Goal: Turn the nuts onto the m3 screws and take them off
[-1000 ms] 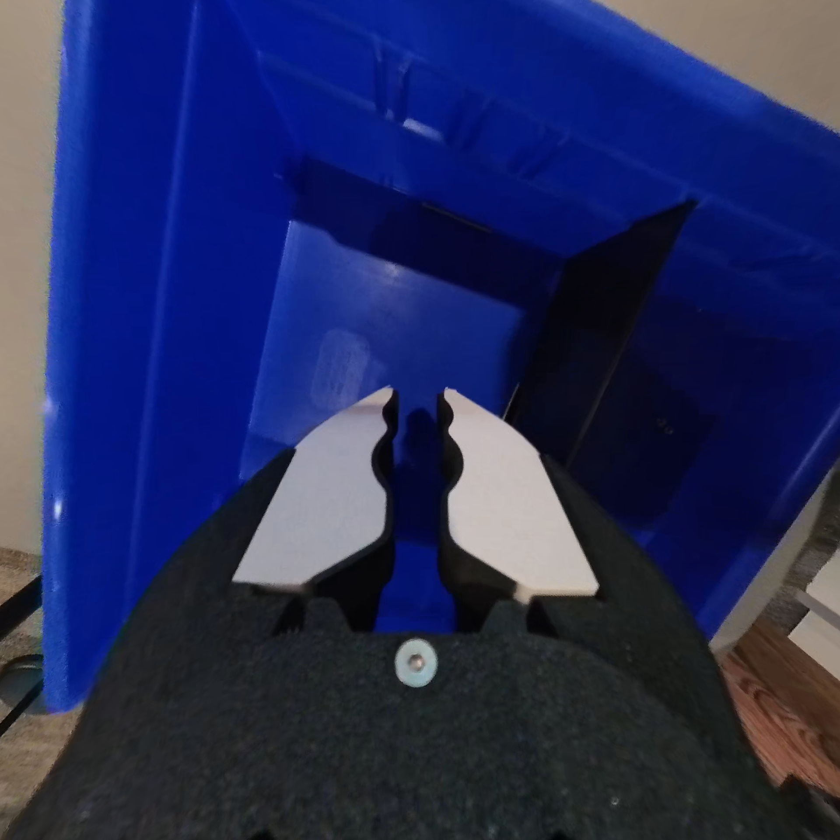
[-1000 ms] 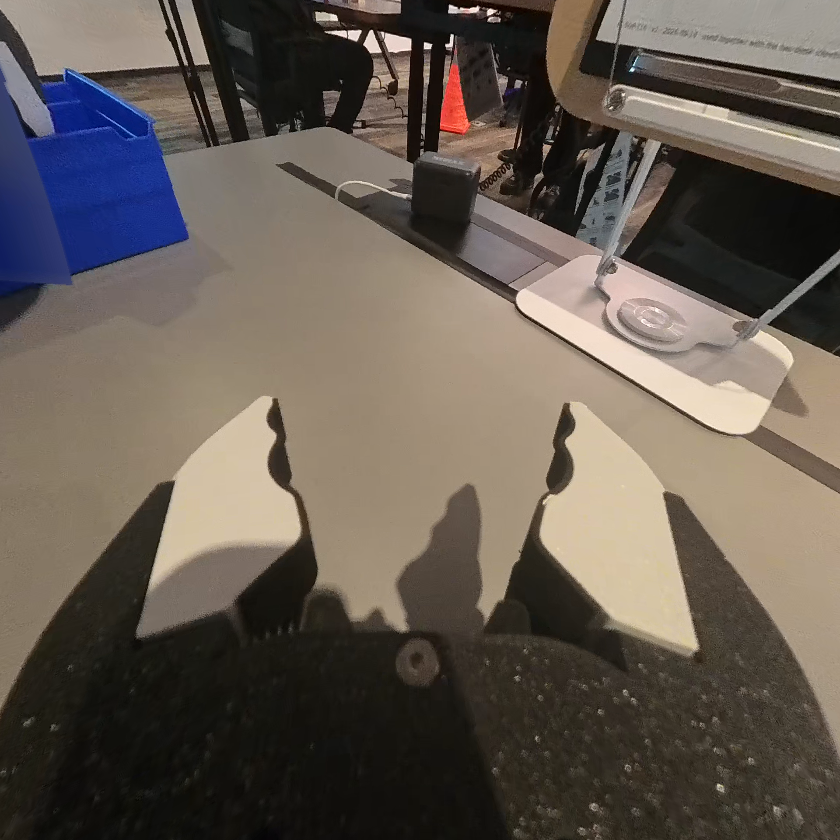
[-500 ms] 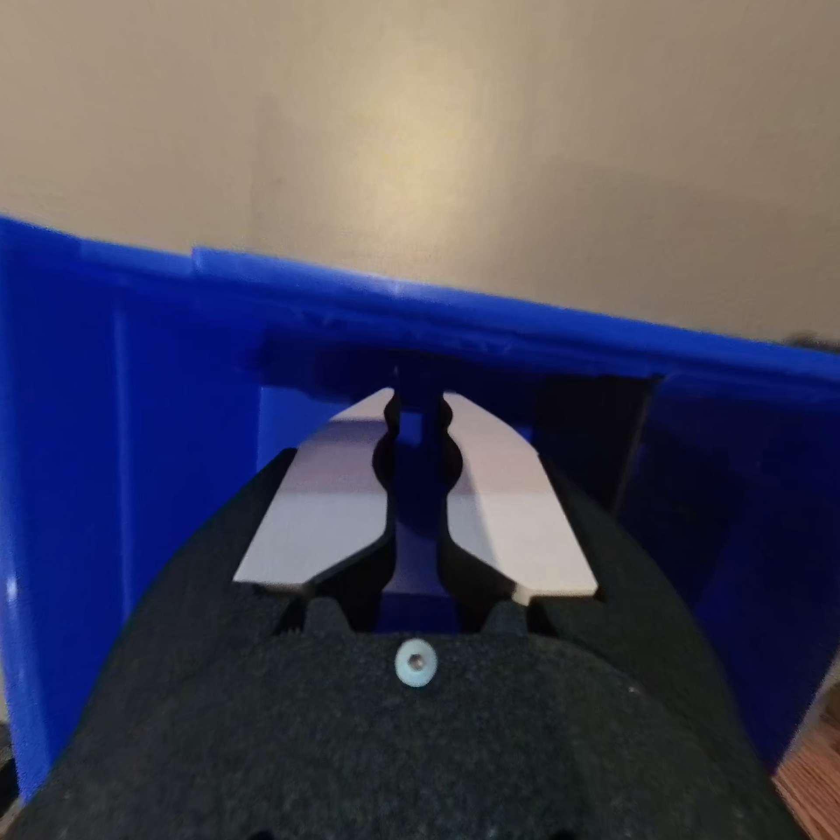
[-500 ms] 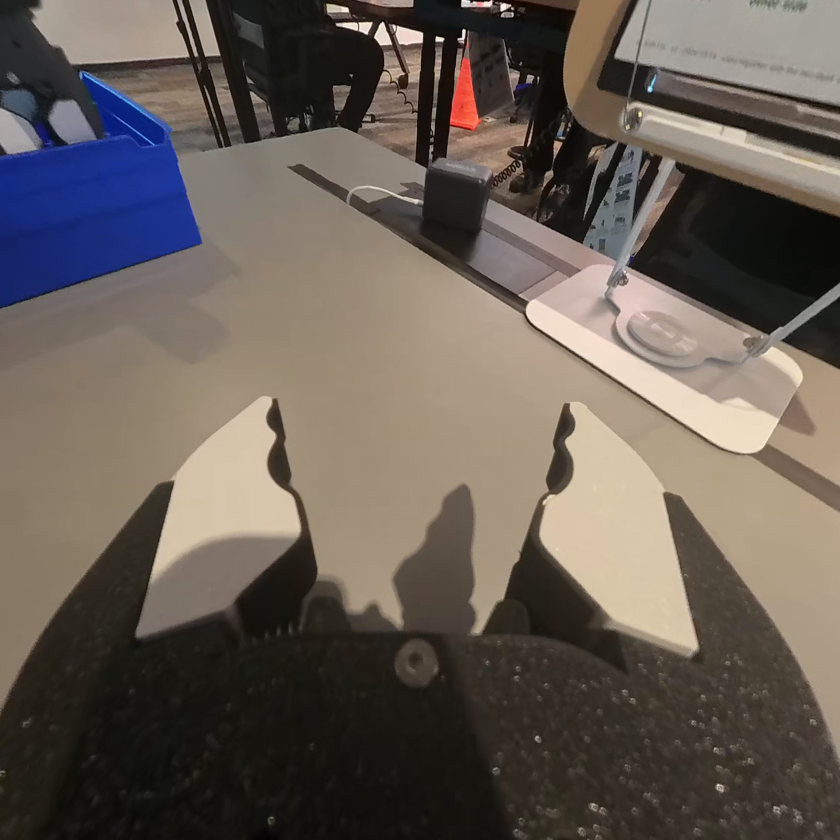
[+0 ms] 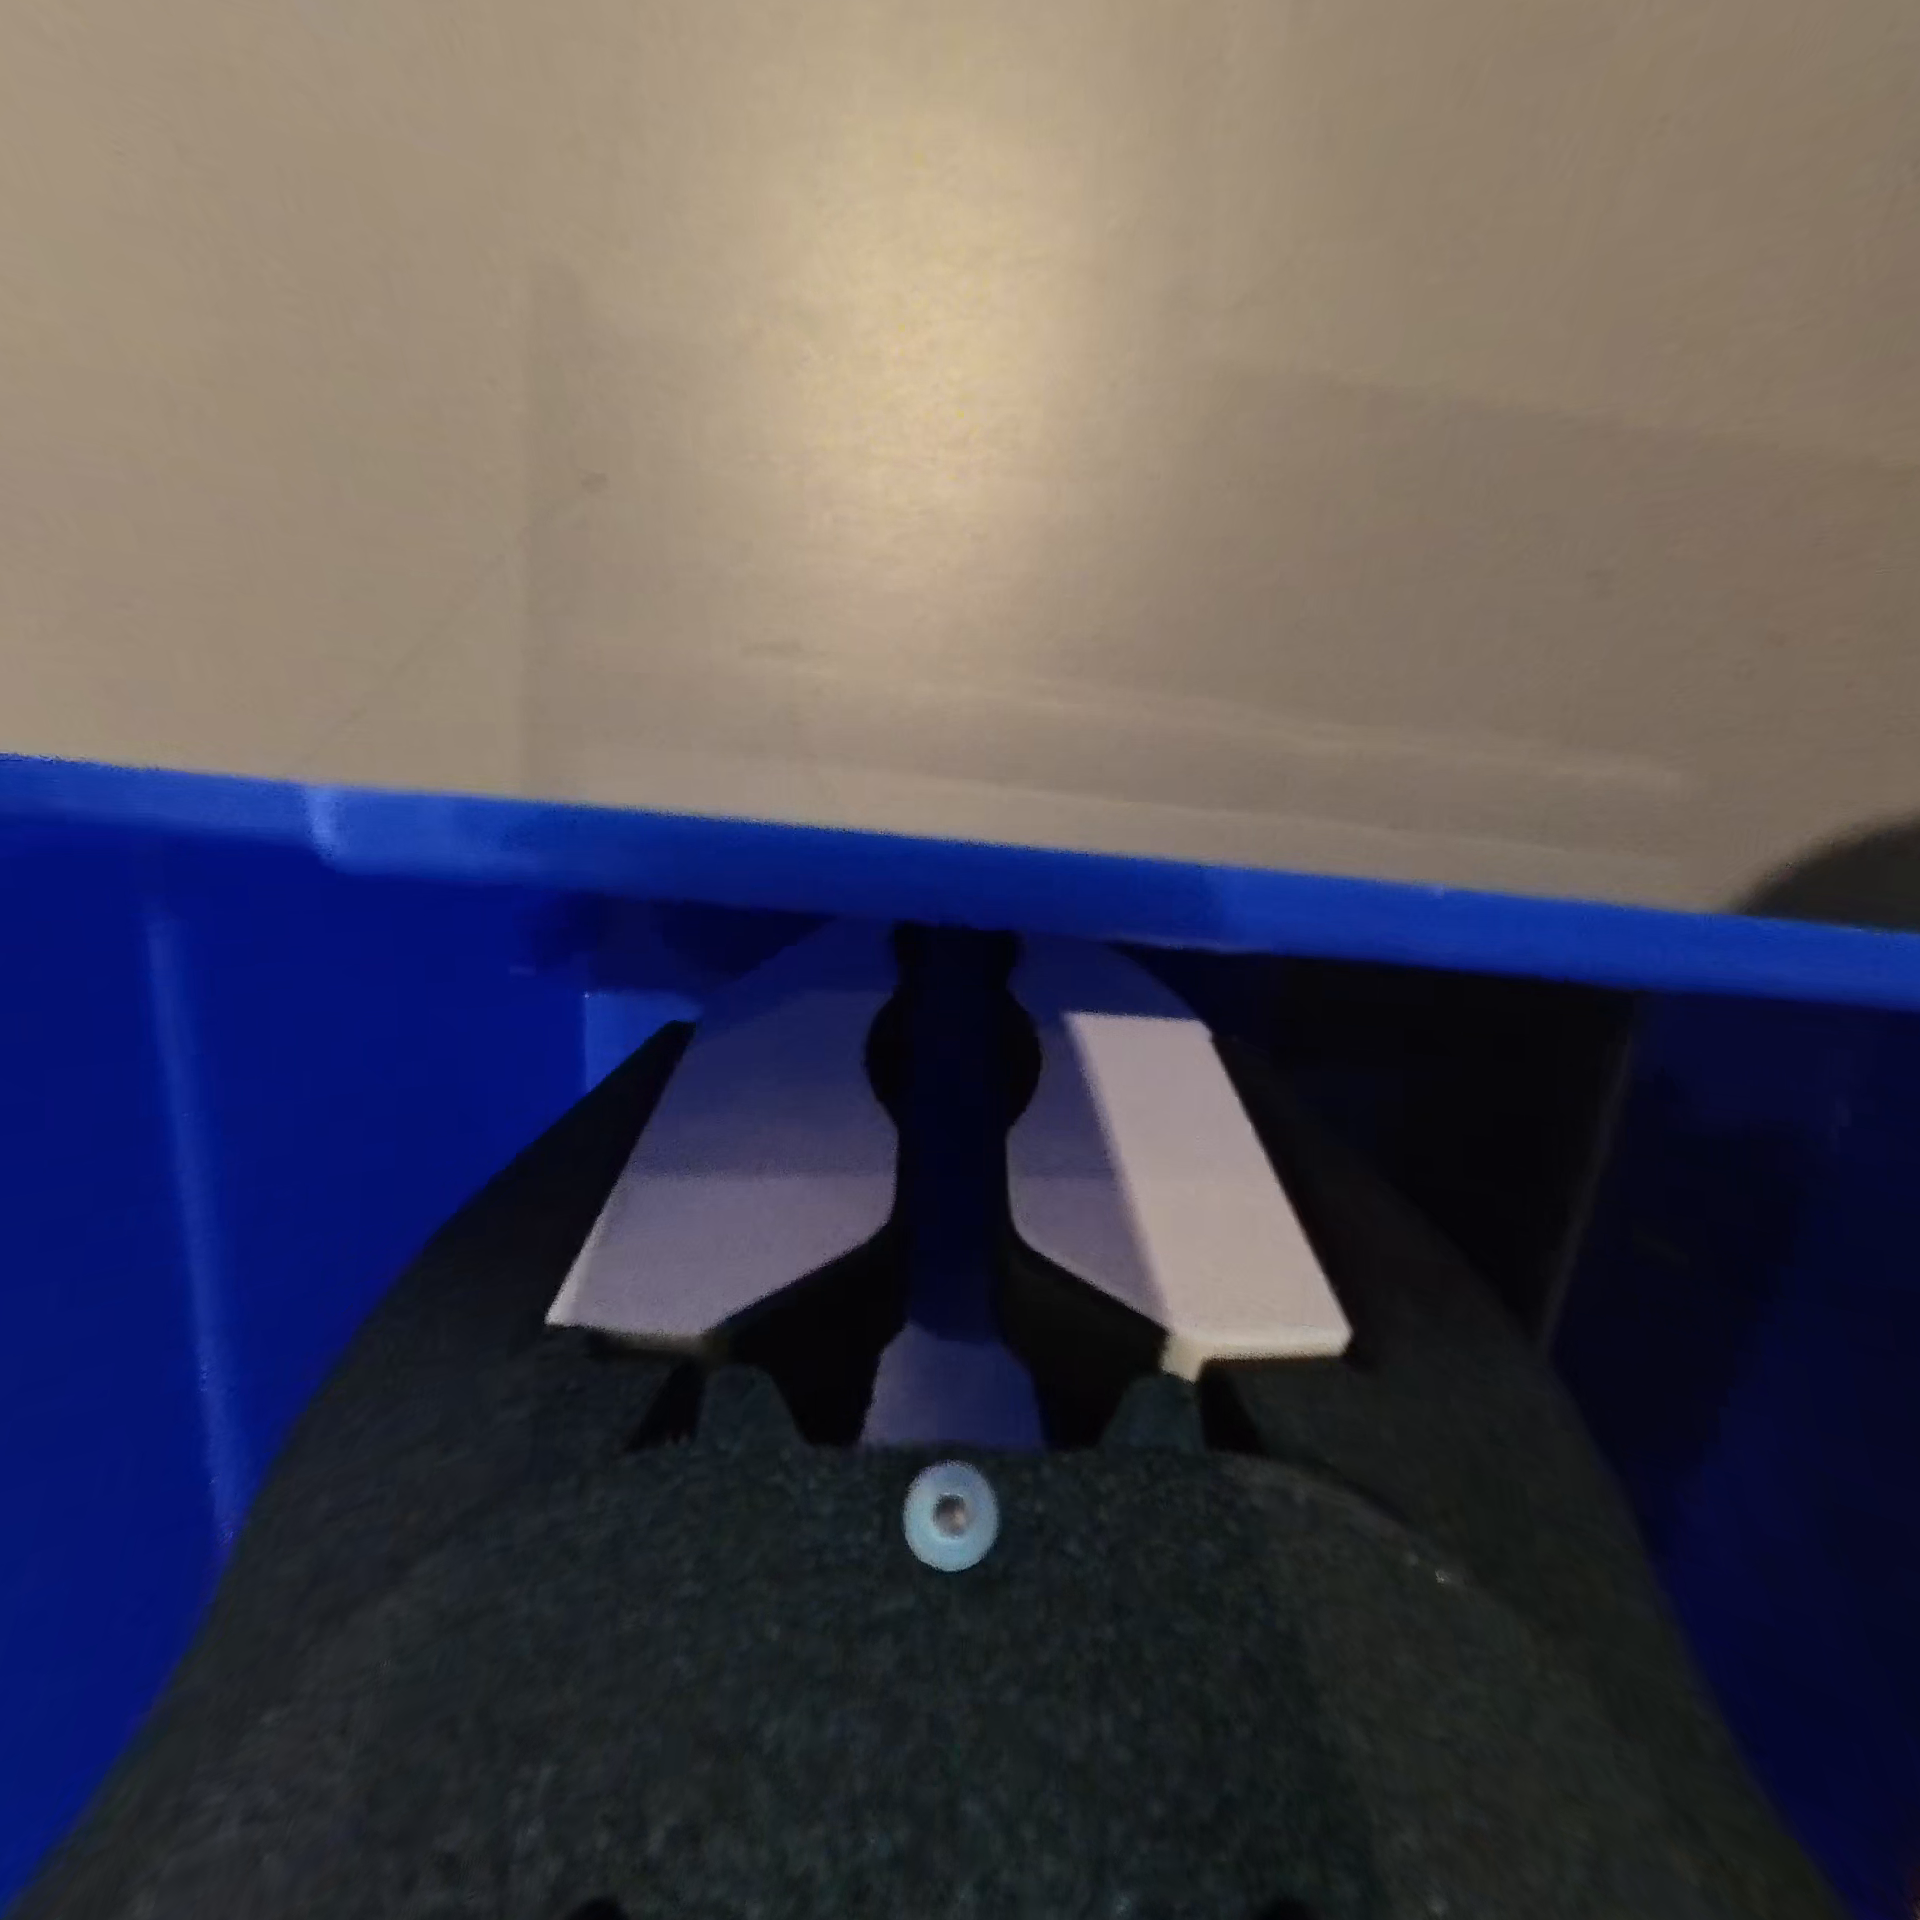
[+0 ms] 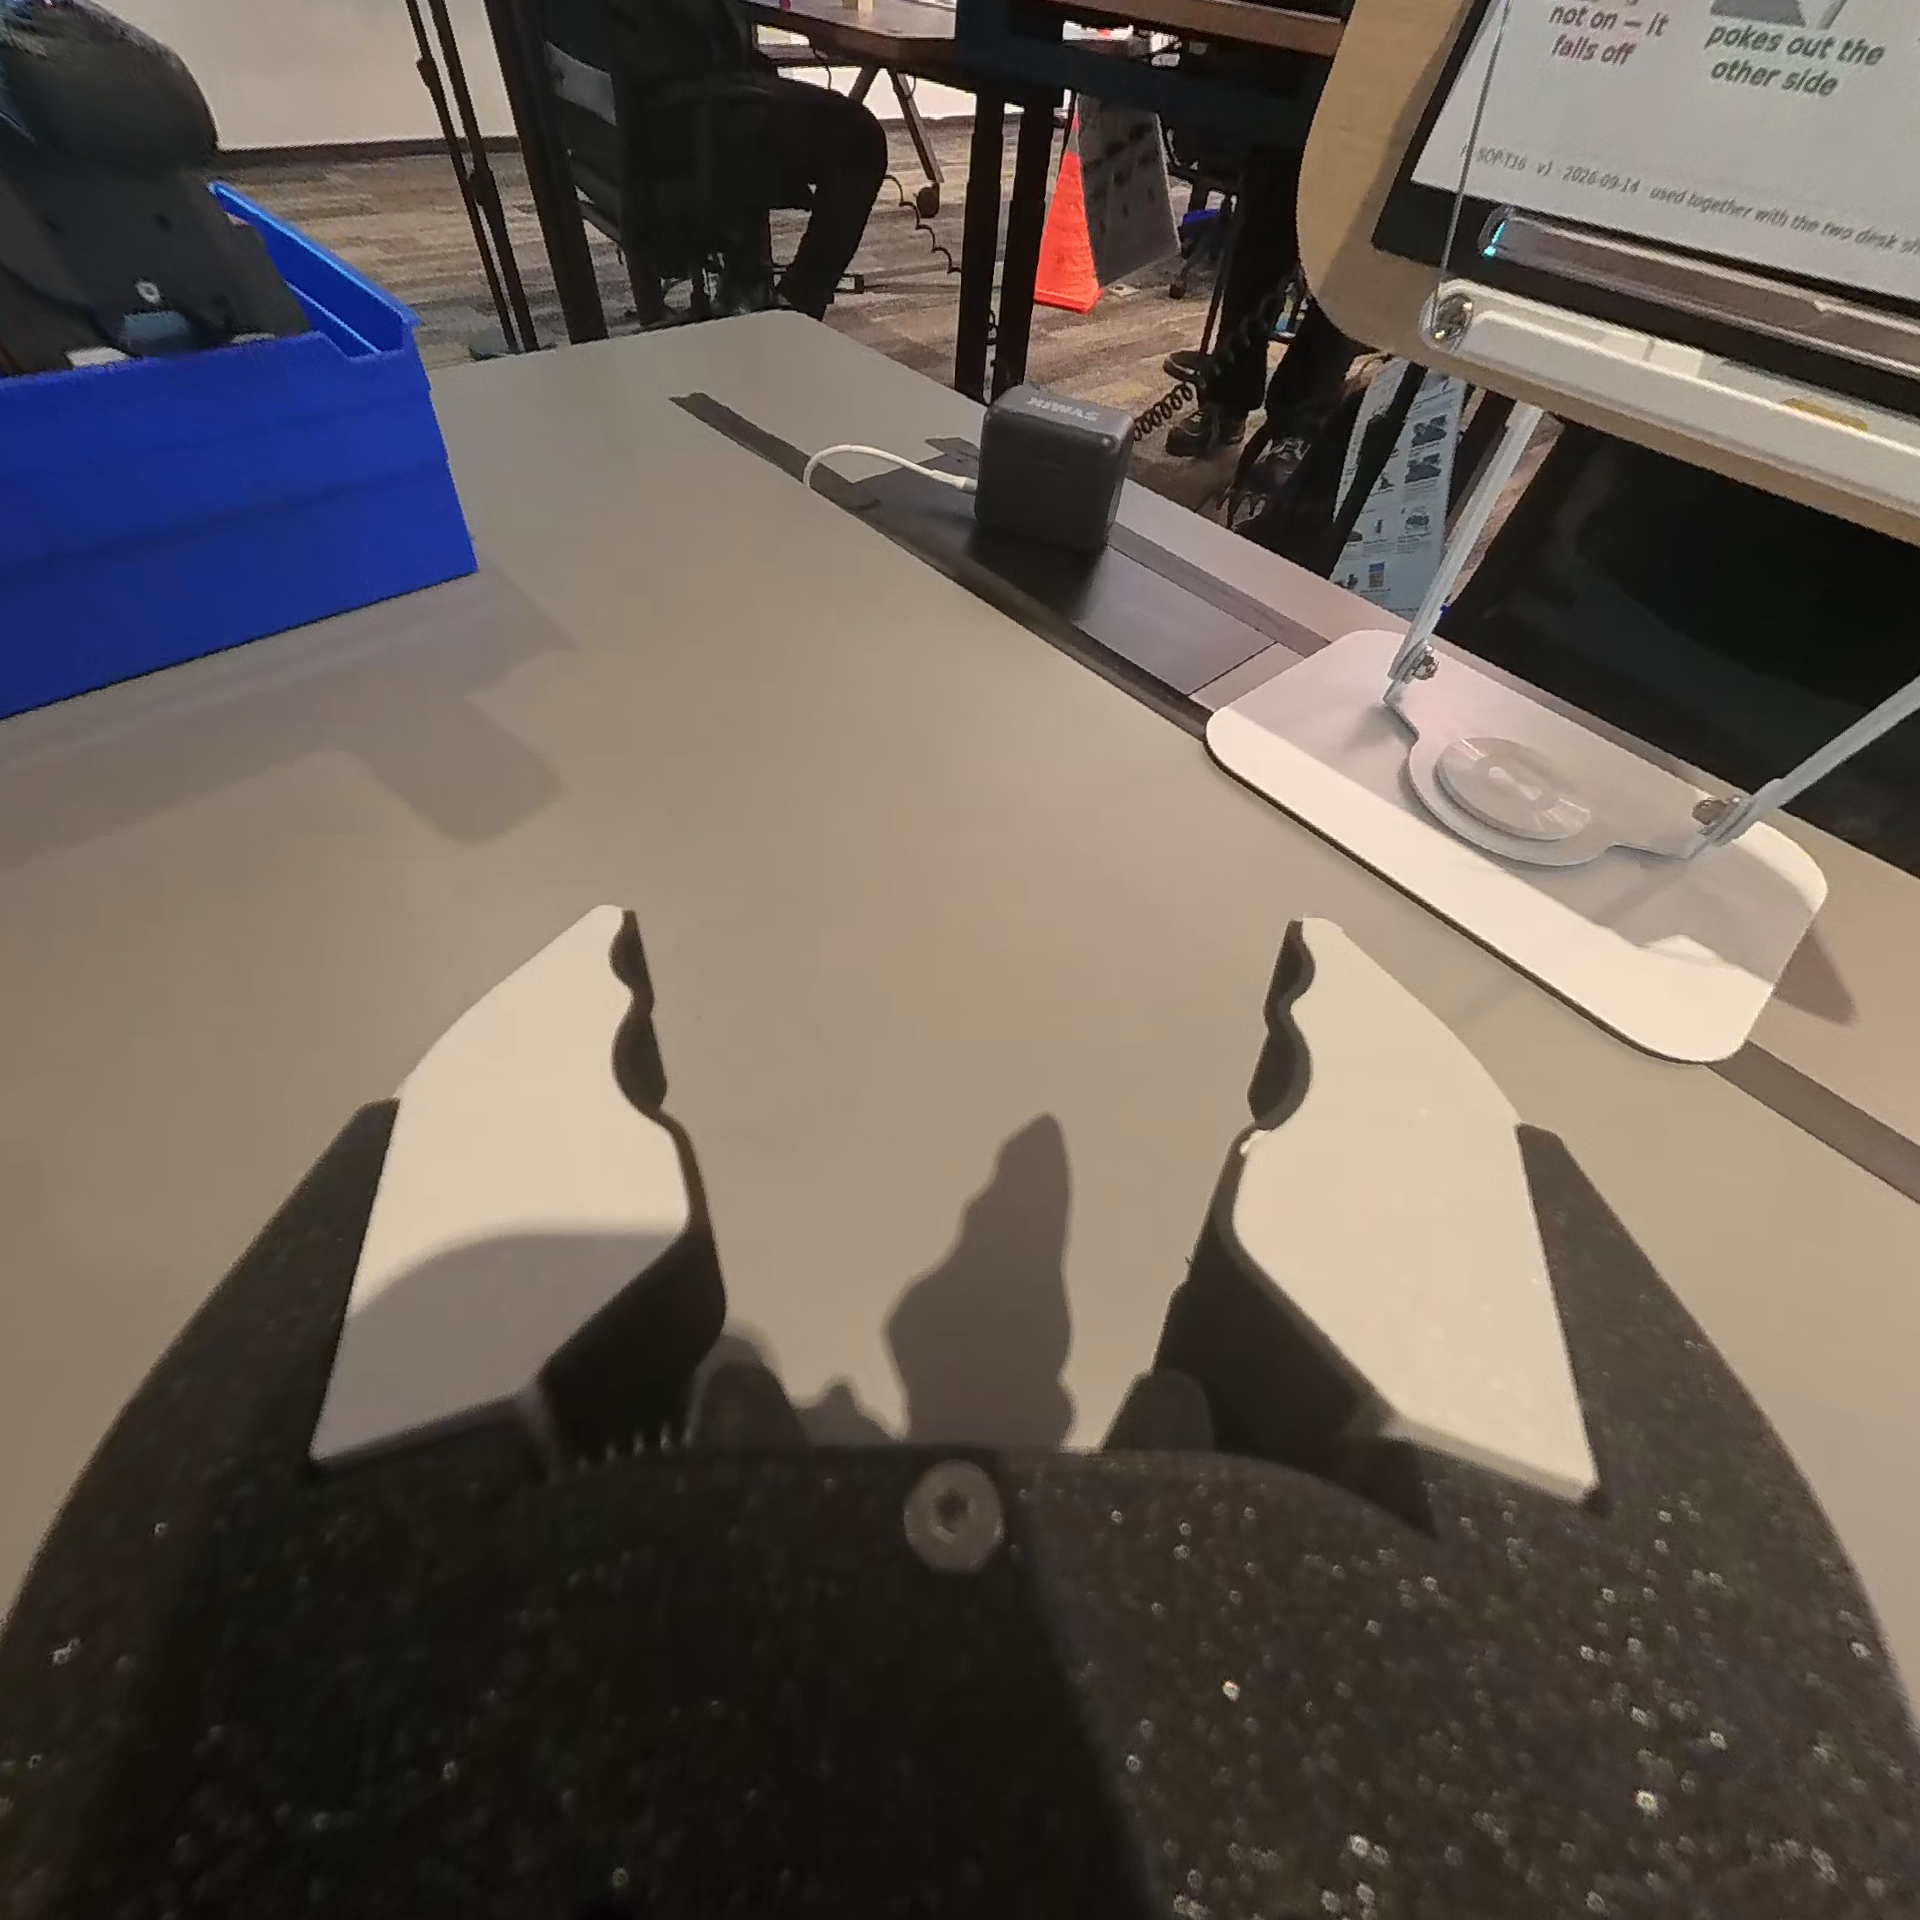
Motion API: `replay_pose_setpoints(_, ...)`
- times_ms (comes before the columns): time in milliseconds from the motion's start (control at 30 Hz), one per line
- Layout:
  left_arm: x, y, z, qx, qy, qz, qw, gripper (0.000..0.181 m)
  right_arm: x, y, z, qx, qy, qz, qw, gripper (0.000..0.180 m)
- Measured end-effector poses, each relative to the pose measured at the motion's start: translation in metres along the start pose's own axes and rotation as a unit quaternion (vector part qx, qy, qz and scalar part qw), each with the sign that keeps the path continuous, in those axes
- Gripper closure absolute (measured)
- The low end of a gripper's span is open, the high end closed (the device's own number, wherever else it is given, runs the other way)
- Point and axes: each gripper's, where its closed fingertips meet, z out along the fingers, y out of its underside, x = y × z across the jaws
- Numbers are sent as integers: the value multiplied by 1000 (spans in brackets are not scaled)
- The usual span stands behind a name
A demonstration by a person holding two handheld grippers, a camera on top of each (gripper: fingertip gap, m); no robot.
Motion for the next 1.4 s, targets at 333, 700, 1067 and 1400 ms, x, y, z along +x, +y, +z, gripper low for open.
replay_pose_setpoints(333, -4, 16, -11, -28, -21, 11, 999, 174, 1, -3, -4, 6, 3, -4, 1000, 68)
replay_pose_setpoints(700, -1, -3, -5, 9, -25, 61, 998, 152, -2, -6, -3, 9, 1, -7, 1000, 67)
replay_pose_setpoints(1067, 3, 2, 3, -27, -17, 47, 998, 126, -3, -11, -4, 17, 4, -13, 1000, 67)
replay_pose_setpoints(1400, 10, 0, 3, -32, -13, 63, 997, 137, -4, -17, -6, 28, 6, -14, 999, 67)
